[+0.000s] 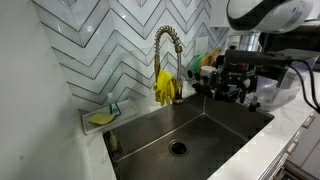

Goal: Push the faucet to the right side of the sink.

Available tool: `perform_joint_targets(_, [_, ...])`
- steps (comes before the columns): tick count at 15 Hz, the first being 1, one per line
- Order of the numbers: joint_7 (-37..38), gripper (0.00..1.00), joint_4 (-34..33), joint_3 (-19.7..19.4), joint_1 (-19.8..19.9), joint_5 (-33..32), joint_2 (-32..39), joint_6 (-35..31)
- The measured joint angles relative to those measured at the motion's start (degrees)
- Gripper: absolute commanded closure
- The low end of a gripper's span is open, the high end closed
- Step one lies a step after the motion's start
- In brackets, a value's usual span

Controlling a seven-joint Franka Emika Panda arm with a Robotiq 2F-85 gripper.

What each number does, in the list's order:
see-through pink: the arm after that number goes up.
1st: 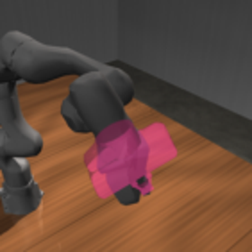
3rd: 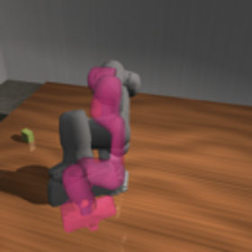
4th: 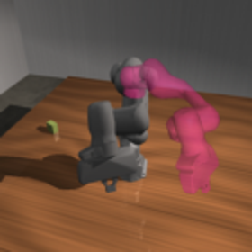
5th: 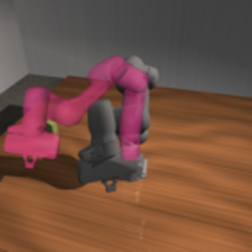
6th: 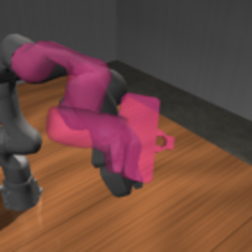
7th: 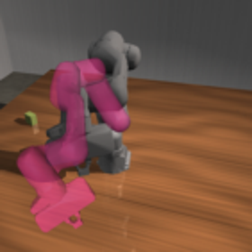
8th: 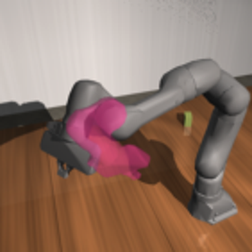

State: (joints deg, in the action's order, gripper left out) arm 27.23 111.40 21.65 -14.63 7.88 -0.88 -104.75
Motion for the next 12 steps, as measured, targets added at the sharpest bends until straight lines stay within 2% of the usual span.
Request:
perform_joint_targets(2, [-0.2,0.00,-2.7,1.1,-2.6,-4.5,3.0,-2.0])
perform_joint_targets(4, [-0.2,0.00,-4.7,1.5,-4.4,-6.5,4.5,-2.1])
perform_joint_targets(8, [-0.5,0.00,-5.4,1.3,-4.7,-7.0,4.9,-2.1])
perform_joint_targets(12, [-8.4,0.00,-6.0,1.3,-5.8,-7.1,4.8,-2.1])
